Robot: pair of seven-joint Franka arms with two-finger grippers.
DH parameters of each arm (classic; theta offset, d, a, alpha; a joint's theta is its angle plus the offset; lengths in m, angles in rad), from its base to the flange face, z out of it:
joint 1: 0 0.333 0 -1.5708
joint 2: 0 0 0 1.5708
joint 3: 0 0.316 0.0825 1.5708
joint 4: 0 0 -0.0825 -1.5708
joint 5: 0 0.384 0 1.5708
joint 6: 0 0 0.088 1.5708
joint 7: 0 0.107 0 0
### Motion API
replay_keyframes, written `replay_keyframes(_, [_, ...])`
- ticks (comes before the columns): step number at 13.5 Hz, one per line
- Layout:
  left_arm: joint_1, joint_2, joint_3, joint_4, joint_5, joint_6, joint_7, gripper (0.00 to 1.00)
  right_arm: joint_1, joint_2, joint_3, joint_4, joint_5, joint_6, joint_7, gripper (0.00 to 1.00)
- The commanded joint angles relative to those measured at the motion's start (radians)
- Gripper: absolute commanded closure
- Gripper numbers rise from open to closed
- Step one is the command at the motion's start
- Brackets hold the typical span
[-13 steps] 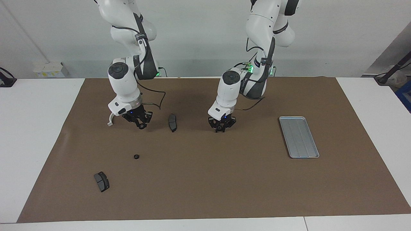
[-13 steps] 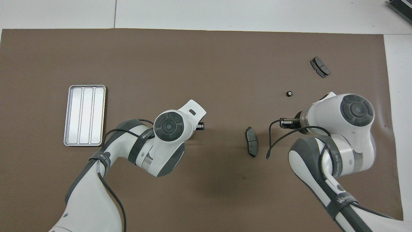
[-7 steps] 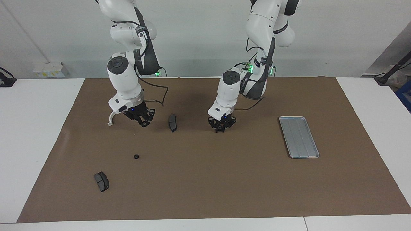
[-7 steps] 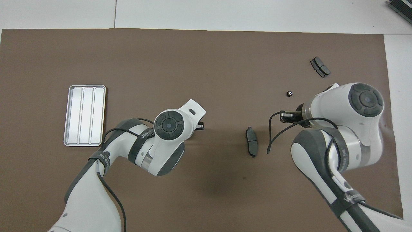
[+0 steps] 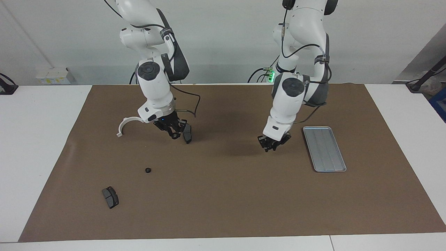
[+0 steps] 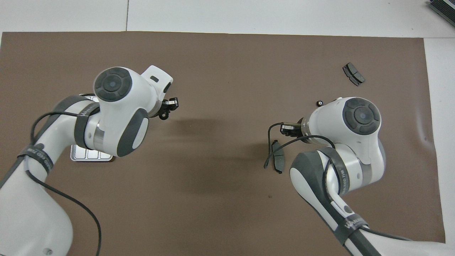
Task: Pick bearing gear from pile to tray
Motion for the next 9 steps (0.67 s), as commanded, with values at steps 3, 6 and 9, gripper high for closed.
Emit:
replay_keyframes(3, [0.255, -0.020, -0.013, -0.055, 0.000, 0.021, 0.293, 0.89, 0.133, 0.135, 0.001, 0.175, 0.004, 0.000, 0.224, 1.00])
replay_keyframes(6, [0.330, -0.037, -0.012, -0.188, 0.000, 0.157, 0.422, 0.88, 0.202, 0.207, 0.000, 0.276, -0.002, -0.013, 0.365, 1.00])
replay_keyframes(9, [0.337, -0.042, -0.012, -0.249, 0.000, 0.213, 0.424, 0.63, 0.285, 0.348, 0.000, 0.443, -0.103, -0.058, 0.579, 1.00])
